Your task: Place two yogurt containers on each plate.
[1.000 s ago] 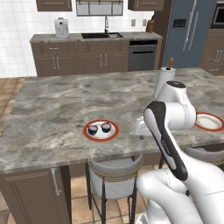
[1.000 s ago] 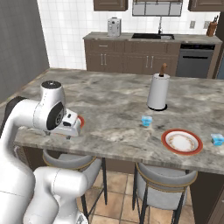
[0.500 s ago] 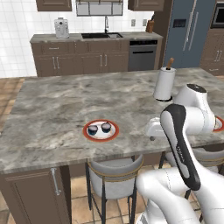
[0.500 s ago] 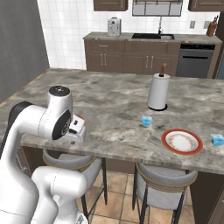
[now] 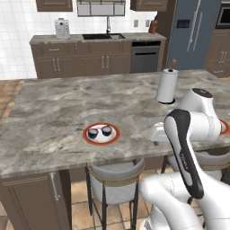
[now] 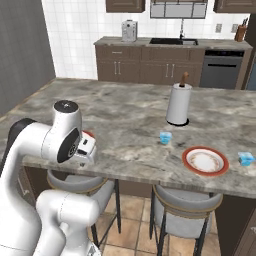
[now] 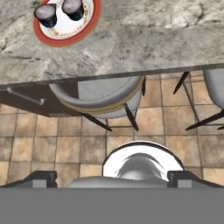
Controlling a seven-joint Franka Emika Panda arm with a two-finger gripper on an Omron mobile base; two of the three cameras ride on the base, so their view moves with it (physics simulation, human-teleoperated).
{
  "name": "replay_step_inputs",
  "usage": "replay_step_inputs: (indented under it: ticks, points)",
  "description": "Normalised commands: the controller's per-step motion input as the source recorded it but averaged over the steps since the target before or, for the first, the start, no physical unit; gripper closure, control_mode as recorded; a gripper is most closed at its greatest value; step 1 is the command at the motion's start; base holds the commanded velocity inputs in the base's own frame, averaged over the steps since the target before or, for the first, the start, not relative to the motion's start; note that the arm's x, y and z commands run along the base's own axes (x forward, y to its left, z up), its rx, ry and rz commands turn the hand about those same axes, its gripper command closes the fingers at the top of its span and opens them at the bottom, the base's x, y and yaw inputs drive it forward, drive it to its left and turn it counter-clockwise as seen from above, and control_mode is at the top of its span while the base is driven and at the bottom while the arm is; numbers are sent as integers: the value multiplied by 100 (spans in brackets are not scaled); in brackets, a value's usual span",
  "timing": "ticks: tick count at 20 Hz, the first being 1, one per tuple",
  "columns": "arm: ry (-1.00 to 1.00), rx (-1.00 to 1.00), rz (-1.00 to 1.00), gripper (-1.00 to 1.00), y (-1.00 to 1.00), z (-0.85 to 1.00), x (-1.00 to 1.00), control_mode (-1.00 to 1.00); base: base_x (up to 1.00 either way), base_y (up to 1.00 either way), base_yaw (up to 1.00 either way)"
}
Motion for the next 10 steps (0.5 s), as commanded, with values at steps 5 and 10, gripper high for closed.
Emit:
replay_step_inputs:
  ticks: [5,10]
  points:
    - [0,0,0,-100,0,0,0,100,-2,-100,-17]
    - [0,0,0,-100,0,0,0,100,0,-100,-23]
